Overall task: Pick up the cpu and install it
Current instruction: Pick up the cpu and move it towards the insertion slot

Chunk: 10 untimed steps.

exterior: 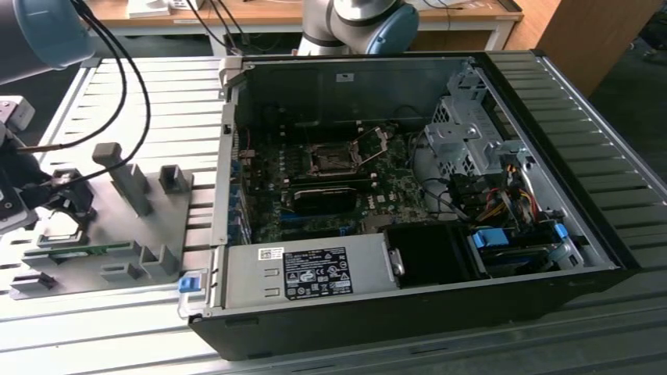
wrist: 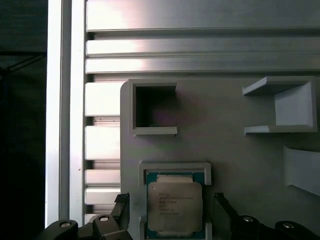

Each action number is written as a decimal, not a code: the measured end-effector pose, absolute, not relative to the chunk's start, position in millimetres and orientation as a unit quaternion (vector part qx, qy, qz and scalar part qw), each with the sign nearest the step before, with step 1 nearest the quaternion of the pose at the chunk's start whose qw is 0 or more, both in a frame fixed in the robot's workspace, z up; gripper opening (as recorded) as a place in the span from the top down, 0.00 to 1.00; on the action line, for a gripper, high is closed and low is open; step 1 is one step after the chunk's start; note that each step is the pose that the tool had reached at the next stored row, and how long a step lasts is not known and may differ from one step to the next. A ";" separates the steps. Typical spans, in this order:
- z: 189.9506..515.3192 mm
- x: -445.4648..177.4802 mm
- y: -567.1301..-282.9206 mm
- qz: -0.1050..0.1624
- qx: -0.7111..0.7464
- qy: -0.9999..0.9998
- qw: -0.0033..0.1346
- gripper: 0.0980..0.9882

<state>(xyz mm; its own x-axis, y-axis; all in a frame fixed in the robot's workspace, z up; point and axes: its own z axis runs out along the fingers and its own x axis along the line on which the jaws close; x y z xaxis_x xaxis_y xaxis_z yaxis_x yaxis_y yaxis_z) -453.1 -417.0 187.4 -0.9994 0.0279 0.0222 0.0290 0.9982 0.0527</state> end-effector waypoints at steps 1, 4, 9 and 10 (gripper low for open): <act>187.1 -453.1 -417.0 -0.027 -0.014 -0.999 0.011 0.27; 186.9 -453.0 -416.9 -0.026 -0.014 -0.999 0.011 0.35; 185.9 -452.4 -416.2 -0.027 -0.014 -0.999 0.010 0.35; 185.6 -452.3 -416.0 -0.027 -0.014 -0.999 0.010 0.35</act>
